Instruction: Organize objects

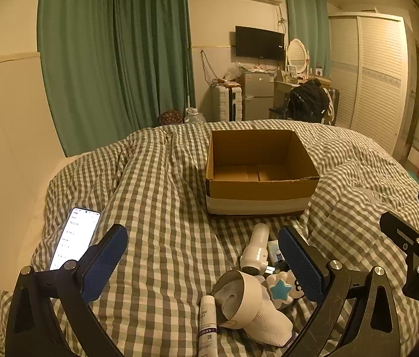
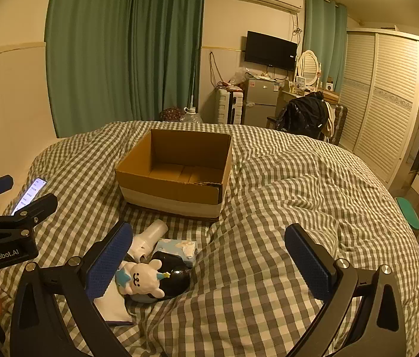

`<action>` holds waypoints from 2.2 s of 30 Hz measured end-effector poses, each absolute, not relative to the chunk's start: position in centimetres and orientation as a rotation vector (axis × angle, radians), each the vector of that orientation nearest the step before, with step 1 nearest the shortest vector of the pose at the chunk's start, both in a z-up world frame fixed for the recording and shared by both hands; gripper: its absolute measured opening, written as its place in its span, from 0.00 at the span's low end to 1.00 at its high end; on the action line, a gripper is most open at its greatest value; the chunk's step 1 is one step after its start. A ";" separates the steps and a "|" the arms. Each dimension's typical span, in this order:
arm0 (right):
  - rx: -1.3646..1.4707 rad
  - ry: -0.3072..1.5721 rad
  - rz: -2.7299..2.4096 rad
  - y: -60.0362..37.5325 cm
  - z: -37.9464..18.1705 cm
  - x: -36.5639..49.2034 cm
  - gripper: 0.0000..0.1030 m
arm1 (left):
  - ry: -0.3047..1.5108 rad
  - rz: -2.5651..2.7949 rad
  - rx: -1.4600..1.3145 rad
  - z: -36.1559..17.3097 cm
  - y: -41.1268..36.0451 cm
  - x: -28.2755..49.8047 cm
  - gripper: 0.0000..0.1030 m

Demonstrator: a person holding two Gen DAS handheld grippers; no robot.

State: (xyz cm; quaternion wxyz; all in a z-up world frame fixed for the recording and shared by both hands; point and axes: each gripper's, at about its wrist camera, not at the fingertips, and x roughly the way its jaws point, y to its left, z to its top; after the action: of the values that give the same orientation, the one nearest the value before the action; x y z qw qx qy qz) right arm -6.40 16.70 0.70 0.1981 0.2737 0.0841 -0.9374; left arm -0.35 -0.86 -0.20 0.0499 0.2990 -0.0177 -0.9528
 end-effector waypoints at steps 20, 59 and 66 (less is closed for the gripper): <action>0.760 0.234 -2.609 17.0 0.6 -6.4 1.00 | 0.001 -2.843 0.893 -0.2 -0.8 0.0 1.00; 0.722 0.267 -2.578 16.0 1.7 -4.6 1.00 | 0.059 -2.797 0.878 0.2 -1.1 1.1 1.00; 0.695 0.275 -2.577 15.8 2.8 -3.6 1.00 | 0.092 -2.741 0.847 0.9 -1.1 1.7 1.00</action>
State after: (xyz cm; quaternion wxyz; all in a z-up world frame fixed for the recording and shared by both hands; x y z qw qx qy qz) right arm -3.65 15.78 2.80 0.2271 0.2521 0.0996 -0.9354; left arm 1.67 -1.12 0.88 0.1350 0.2923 0.0318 -0.9462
